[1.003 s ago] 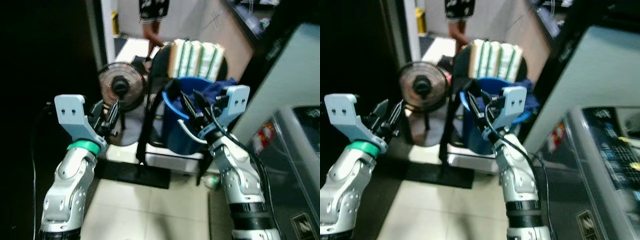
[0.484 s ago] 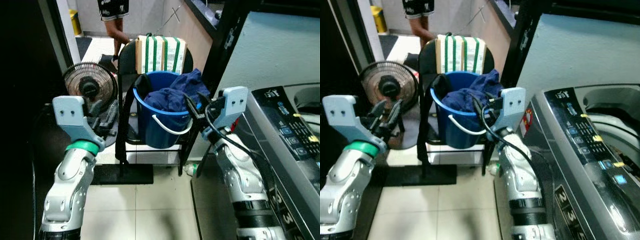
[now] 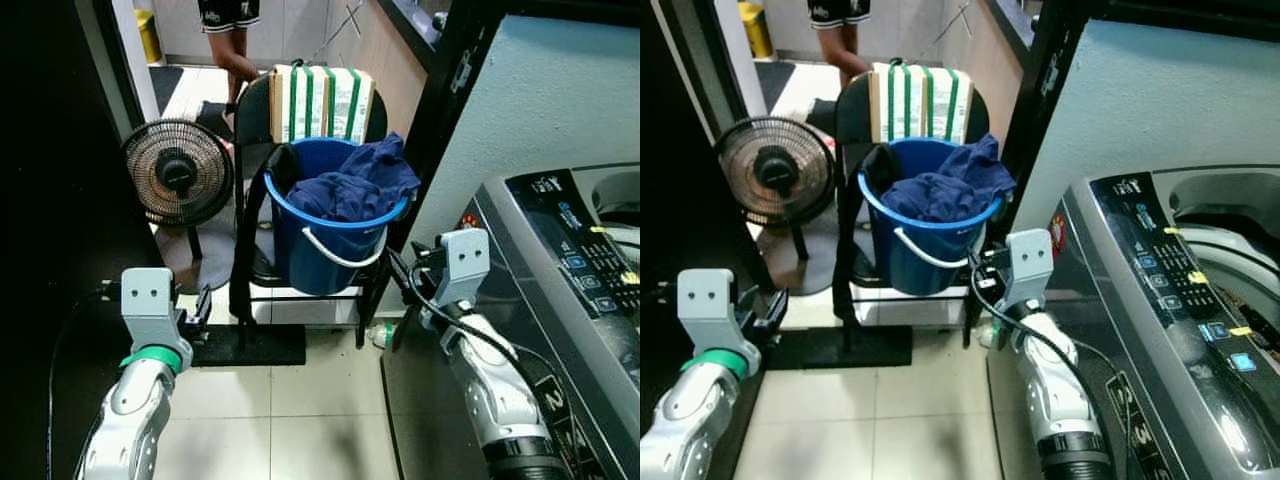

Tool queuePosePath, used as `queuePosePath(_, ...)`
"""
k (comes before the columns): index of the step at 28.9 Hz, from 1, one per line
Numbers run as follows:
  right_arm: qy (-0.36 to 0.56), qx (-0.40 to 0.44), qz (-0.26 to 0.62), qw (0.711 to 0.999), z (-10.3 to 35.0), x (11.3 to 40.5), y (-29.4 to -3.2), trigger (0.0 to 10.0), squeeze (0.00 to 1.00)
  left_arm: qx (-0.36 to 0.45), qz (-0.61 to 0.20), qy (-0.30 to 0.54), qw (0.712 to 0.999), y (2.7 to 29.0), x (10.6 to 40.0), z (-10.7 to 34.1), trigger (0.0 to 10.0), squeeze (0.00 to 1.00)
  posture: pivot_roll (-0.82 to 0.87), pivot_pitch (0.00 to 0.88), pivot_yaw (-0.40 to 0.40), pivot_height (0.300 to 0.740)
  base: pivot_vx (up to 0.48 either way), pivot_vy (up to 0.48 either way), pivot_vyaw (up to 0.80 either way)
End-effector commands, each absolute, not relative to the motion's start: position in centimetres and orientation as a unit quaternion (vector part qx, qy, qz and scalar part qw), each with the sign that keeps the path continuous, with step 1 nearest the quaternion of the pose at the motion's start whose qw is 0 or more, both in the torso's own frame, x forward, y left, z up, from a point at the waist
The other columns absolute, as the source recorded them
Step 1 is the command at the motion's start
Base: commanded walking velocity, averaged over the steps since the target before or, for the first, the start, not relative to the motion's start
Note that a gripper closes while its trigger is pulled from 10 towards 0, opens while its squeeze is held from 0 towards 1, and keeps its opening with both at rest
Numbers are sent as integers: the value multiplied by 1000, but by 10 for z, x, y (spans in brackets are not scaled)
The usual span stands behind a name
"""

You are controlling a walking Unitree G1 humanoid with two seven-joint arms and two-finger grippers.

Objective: Clothes washing

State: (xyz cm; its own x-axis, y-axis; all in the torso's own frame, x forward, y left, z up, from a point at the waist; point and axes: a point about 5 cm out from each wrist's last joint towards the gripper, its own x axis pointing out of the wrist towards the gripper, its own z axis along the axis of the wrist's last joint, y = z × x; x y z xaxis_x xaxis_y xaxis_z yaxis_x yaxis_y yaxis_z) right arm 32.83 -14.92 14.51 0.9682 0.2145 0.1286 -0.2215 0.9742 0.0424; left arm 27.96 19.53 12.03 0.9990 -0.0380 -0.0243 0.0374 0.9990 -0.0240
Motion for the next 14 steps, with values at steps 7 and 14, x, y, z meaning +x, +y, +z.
queuePosePath(7, -61, 46, 92, 993, 136, 325, -149, 10000, 0, -11, -16, 9, 1000, 200, 287, 119, 10000, 0, 70, 14, 54, 740, 0, 0, 0)
queuePosePath(14, -60, 45, 95, 993, 134, 322, -148, 10000, 0, -26, -30, -14, 999, 195, 287, 126, 10000, 0, 67, 21, 38, 740, 0, 0, 0)
